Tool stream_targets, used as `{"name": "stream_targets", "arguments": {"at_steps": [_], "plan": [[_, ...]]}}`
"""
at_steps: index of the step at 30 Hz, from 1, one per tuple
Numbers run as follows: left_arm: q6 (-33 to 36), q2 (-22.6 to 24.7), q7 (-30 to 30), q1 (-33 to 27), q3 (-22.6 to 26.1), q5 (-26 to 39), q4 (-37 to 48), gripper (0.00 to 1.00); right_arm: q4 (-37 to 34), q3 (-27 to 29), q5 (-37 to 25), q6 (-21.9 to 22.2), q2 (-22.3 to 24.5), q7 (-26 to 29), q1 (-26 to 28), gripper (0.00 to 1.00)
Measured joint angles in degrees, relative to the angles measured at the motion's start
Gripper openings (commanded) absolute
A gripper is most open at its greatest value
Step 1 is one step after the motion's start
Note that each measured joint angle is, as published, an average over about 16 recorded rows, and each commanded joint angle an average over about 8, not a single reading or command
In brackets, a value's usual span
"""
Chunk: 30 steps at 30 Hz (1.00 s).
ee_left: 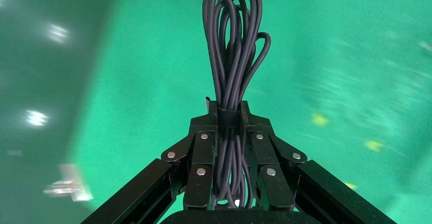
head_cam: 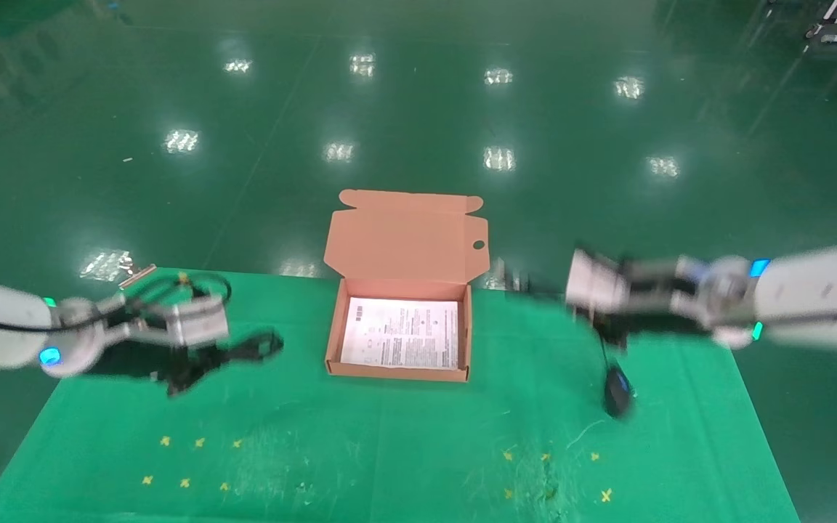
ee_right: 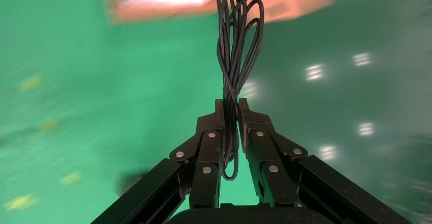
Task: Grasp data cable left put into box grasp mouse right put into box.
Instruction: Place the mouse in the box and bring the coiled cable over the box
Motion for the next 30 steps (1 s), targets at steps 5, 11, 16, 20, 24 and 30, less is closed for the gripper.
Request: {"name": "stream_targets", "arguments": {"at_steps": [5,11,16,20,24,30], "plan": [[-2.80,-1.72,-4.43,-0.94,-1.29,2.80,-8.24,0.00,0.04,1.91,-0.16,3.95,-2.63,0.30,4.76,0.00],[-6.62,-0.96,-9.13,-2.31,-2.43,7.41,-13.96,0.00,-4.92,2.98,0.88,9.67,-9.36,-2.54,10.27,0.00],[-9.27,1.00,-12.27,-3.67,-2.90,11.79,-15.52,0.00,-12.04,3.06,2.69,13.86,-15.51,-7.00,14.46,0.00],[-10.62,2.50,-14.33,-4.46,-3.03,14.85,-15.74,0.00,-17.45,2.84,4.45,16.01,-19.07,-10.56,17.14,0.00],[-11.32,3.47,-15.84,-4.98,-3.14,17.00,-15.61,0.00,-21.17,2.31,6.35,17.13,-21.12,-13.47,18.85,0.00],[-11.24,3.36,-17.32,-5.09,-3.16,19.57,-15.28,0.00,-22.86,0.44,8.90,17.99,-22.06,-15.68,19.25,0.00]]}}
